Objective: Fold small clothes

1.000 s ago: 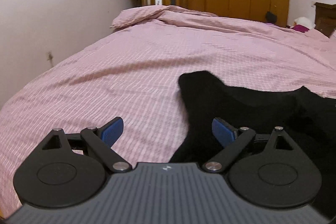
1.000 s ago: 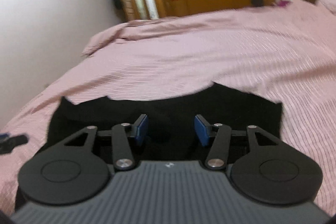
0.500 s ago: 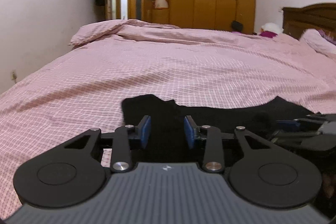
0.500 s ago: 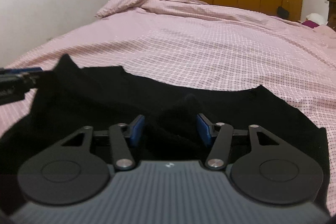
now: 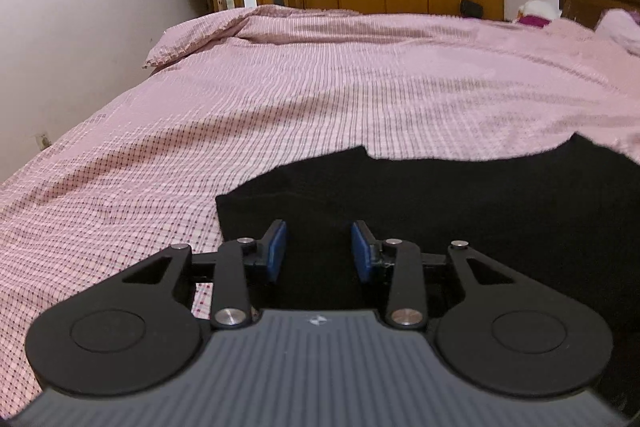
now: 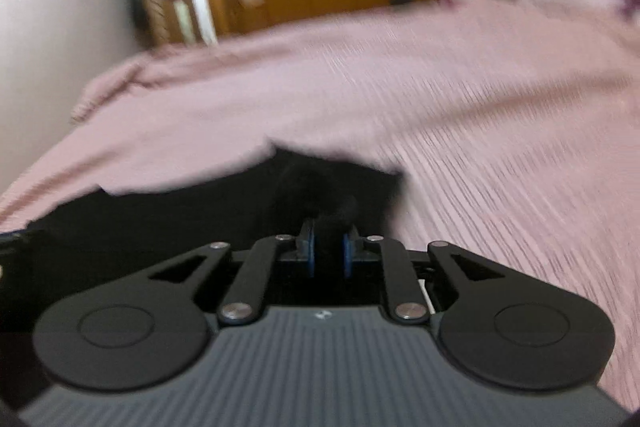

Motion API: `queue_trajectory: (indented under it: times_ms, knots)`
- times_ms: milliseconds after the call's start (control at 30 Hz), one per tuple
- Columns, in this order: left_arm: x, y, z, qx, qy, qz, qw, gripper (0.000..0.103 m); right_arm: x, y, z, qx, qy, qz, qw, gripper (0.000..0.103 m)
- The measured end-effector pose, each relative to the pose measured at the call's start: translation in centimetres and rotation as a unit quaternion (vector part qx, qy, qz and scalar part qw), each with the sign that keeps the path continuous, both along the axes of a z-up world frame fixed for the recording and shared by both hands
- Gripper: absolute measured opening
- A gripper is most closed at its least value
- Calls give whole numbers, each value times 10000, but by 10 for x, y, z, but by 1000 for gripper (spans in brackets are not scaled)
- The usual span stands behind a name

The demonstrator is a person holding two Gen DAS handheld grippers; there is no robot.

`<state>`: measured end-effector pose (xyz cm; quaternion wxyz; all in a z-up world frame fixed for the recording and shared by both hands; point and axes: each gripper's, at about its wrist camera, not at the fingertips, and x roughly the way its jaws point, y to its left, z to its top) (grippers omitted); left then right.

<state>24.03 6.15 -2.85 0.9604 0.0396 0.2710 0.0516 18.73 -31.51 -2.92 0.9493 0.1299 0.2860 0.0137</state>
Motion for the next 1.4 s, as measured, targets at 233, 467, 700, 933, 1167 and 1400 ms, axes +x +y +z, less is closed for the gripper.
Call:
queue_trajectory:
  times_ms: [233,467,700,933,1167,1400]
  knots:
    - [-2,1,5,-91,33,64,9999,42,-14,-21,22,205,-562,-12,9982,62]
    - [0,0,5,-43,28,123,9999,43,41,1,12,62,-94,483,9988,43]
    - [11,6,-10,16,3,291,9996,46,35,10,22,-490,-747,260,9957,13]
    - [17,14,-23,-156,-15,356,9992,56,55,13,-19,-814,-321,163,9960,20]
    - [18,10,-18,49,77,516,9986,72,58,3,-14,-449,-266,118,9986,34]
    - [4,18,0,-281,319,666,9969,85,30,1,2,-13,-261,221,9994,58]
